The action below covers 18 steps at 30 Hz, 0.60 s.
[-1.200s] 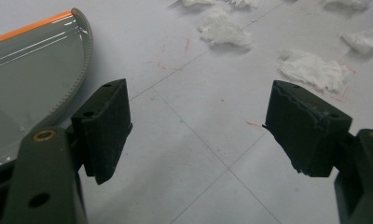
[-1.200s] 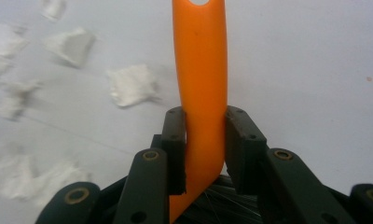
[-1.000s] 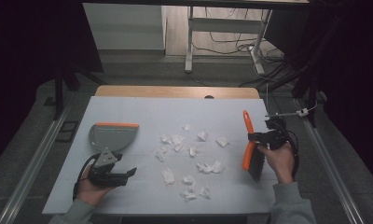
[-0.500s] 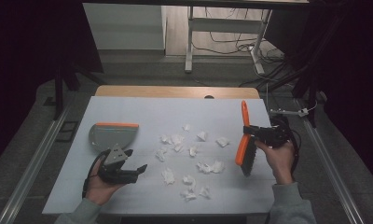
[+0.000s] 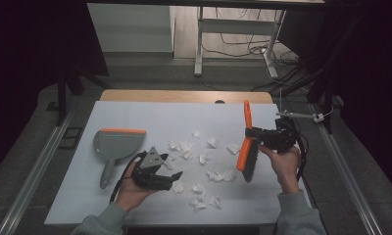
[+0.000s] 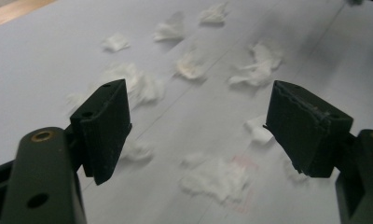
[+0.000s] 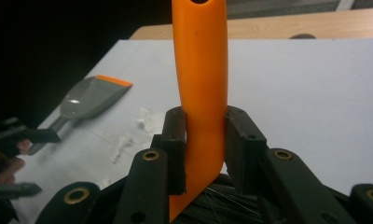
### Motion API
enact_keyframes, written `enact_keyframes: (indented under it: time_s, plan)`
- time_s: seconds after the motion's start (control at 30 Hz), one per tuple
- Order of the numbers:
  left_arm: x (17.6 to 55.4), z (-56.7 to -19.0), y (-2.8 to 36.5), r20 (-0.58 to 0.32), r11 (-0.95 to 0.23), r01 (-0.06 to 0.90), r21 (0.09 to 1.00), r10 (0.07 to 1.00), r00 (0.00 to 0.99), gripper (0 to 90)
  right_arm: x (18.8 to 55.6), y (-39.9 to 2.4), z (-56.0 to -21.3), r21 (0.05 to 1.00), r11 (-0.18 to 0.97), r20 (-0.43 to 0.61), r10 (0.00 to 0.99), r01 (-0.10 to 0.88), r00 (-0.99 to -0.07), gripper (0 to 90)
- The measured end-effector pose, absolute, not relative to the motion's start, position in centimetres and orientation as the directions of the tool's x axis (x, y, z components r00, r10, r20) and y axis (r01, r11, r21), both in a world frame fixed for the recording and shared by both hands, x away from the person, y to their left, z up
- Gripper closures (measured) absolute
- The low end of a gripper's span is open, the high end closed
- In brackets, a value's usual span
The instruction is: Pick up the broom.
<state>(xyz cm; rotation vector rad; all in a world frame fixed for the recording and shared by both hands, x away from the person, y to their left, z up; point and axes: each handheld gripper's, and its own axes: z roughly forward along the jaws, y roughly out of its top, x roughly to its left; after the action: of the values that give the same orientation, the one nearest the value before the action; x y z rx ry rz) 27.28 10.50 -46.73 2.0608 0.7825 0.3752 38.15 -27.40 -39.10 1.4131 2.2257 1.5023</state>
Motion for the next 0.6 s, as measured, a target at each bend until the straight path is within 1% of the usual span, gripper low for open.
enact_keyframes:
  time_s: [0.1,0.2,0.27,0.6]
  plan:
    - [27.4,-46.5,9.0,-0.018,-0.431,0.370,0.823,0.631,0.776,22.2,38.0,-26.9,-38.9,0.784,0.072,0.380,0.729,0.616,-0.569,71.3]
    - [27.5,-46.2,7.8,-0.014,-0.437,0.355,0.826,0.614,0.789,21.9,38.0,-26.5,-38.9,0.789,0.040,0.412,0.706,0.613,-0.576,71.3]
    - [27.5,-46.1,7.2,-0.012,-0.441,0.348,0.827,0.606,0.796,21.9,38.0,-25.9,-39.0,0.793,0.044,0.401,0.713,0.608,-0.575,71.2]
    - [27.6,-45.7,5.7,-0.015,-0.434,0.335,0.836,0.593,0.805,22.0,37.9,-23.2,-39.6,0.811,0.019,0.398,0.715,0.585,-0.574,71.2]
